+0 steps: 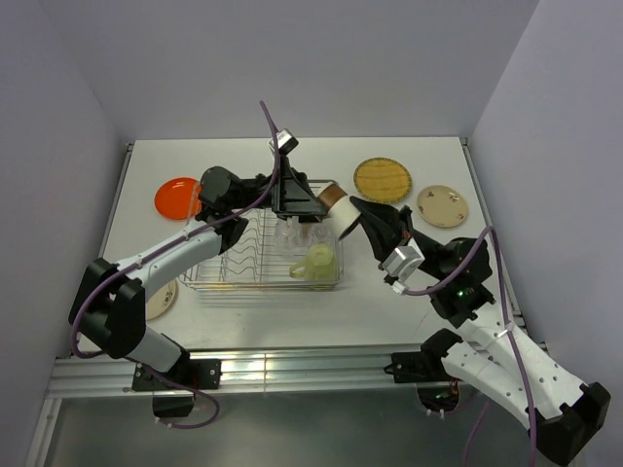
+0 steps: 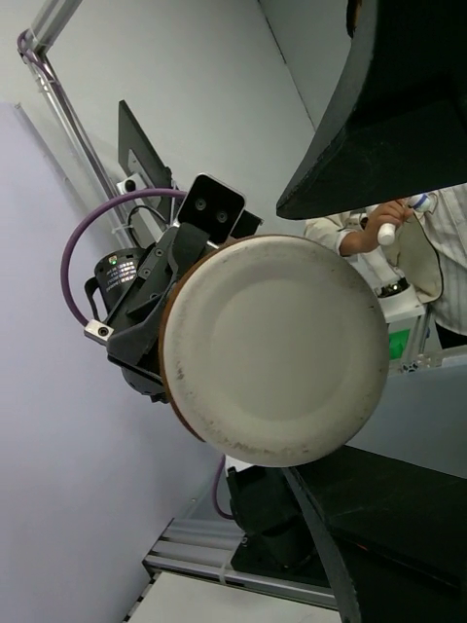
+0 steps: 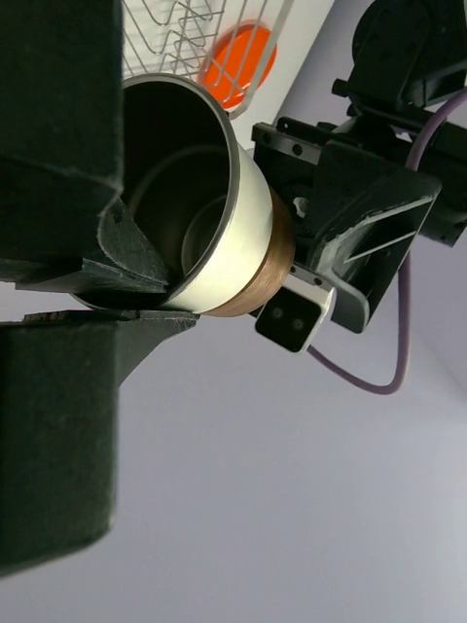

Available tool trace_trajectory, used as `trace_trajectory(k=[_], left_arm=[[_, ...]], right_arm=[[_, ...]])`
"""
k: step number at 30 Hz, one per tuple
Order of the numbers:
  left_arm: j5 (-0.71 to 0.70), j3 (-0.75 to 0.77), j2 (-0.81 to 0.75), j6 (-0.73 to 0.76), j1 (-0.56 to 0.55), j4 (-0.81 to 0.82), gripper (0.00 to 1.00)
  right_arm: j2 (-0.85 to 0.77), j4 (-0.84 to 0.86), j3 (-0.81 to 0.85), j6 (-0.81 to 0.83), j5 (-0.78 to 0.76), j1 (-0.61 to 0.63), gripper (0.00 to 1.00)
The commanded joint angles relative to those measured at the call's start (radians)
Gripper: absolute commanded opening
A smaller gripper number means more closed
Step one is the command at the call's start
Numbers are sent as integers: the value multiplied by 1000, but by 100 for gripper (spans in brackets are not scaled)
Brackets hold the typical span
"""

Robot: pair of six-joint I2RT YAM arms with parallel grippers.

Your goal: Load the mixed dishes into the dish rack

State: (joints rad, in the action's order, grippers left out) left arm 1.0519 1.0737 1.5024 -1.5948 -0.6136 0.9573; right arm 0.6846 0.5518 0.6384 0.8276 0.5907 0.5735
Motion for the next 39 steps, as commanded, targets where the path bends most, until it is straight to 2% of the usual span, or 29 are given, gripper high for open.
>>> trace_trajectory(k=[1, 3, 8, 12, 15, 16, 19, 20, 22, 23, 25, 26, 29, 30, 32, 33, 34, 35, 36, 38, 39], left_arm=[[26, 38, -31, 16, -6, 24, 97], [25, 40, -31, 18, -6, 20, 94], [37, 37, -28, 6, -6, 21, 74], [34, 35, -28, 10, -6, 17, 73], [31, 46, -24, 9, -5, 15, 57], [30, 48, -22, 12, -5, 18, 45], [26, 48, -25, 45, 0, -3, 25], [23, 45, -31, 62, 3, -20, 22], [11, 34, -53, 139, 20, -110, 18], [7, 28, -73, 162, 28, -142, 16], [0, 14, -91, 243, 57, -257, 13], [-6, 6, -111, 262, 66, -284, 13], [-12, -11, -149, 337, 112, -396, 9], [-16, -5, -160, 411, 127, -446, 9], [-38, 14, -194, 522, 167, -679, 8], [-88, 49, -202, 674, 179, -787, 8], [-124, 70, -206, 755, 199, -1013, 8], [-165, 89, -212, 826, 202, -1113, 7], [-296, 127, -212, 969, 204, -1214, 7], [-403, 143, -206, 1062, 202, -1422, 6], [-455, 135, -206, 1116, 202, -1462, 6]], right_arm=[[1, 82, -11, 33, 9, 34, 0], [0, 79, -20, 47, 15, 42, 0], [-7, 65, -28, 71, 14, 45, 0], [-26, 40, -40, 73, 27, 45, 0], [-34, 24, -48, 59, 28, 45, 0], [-33, 20, -49, 54, 15, 46, 0], [-37, 10, -54, 36, 0, 45, 16], [-40, 4, -54, 33, -11, 43, 29], [-46, -9, -60, 28, -20, 45, 43], [-57, -10, -68, 25, -31, 45, 57], [-66, -19, -77, 24, -38, 45, 66], [-72, -30, -83, 27, -40, 45, 74], [-106, -64, -98, 27, -49, 45, 85], [-112, -79, -101, 27, -54, 45, 86], [-134, -98, -106, 16, -81, 45, 91], [-141, -121, -106, 8, -97, 43, 97], [-145, -136, -105, -10, -138, 45, 99], [-151, -159, -98, -19, -159, 43, 100], [-157, -200, -97, -33, -182, 43, 100], [-164, -252, -89, -74, -250, 42, 100], [-169, -303, -91, -87, -264, 39, 100]])
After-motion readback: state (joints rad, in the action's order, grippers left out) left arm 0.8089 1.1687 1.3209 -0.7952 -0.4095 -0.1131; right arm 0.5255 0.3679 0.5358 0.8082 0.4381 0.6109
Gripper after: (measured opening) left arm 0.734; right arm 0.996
